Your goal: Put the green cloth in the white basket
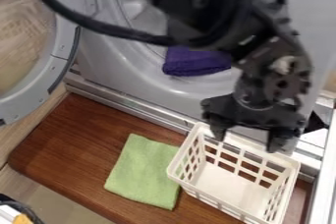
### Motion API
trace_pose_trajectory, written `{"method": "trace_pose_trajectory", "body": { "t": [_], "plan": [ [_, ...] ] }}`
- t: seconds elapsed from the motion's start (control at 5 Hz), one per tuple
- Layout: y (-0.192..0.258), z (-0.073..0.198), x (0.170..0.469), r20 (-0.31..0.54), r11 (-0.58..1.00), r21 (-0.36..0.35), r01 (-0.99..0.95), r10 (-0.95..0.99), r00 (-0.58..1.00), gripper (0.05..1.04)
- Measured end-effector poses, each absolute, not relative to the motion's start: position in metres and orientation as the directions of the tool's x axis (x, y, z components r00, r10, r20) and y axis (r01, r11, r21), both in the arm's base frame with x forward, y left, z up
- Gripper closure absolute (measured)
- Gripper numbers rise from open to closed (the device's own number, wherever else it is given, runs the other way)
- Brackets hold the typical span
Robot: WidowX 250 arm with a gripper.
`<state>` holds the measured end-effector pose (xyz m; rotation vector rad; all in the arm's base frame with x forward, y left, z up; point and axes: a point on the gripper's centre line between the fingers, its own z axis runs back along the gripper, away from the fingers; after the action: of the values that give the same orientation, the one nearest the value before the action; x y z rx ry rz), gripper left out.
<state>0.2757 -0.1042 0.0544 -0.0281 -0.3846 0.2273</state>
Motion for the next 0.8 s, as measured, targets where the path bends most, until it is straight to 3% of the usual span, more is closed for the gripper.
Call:
{"method": "trace_pose_trajectory", "body": {
  "t": [0.2, 0.4, 0.6, 0.8],
  "plan": [
    [-0.079, 0.045, 0.273, 0.338, 0.962, -0.066, -0.266, 0.272, 0.901, 0.083],
    [-0.046, 0.037, 0.271, 0.296, 0.941, 0.013, -0.339, 0.32, 0.9, 0.083],
    [-0.015, 0.016, 0.266, 0.243, 0.913, 0.081, -0.401, 0.372, 0.896, 0.083],
    [0.022, -0.01, 0.254, 0.17, 0.859, 0.092, -0.504, 0.485, 0.858, 0.083]
  ]
}}
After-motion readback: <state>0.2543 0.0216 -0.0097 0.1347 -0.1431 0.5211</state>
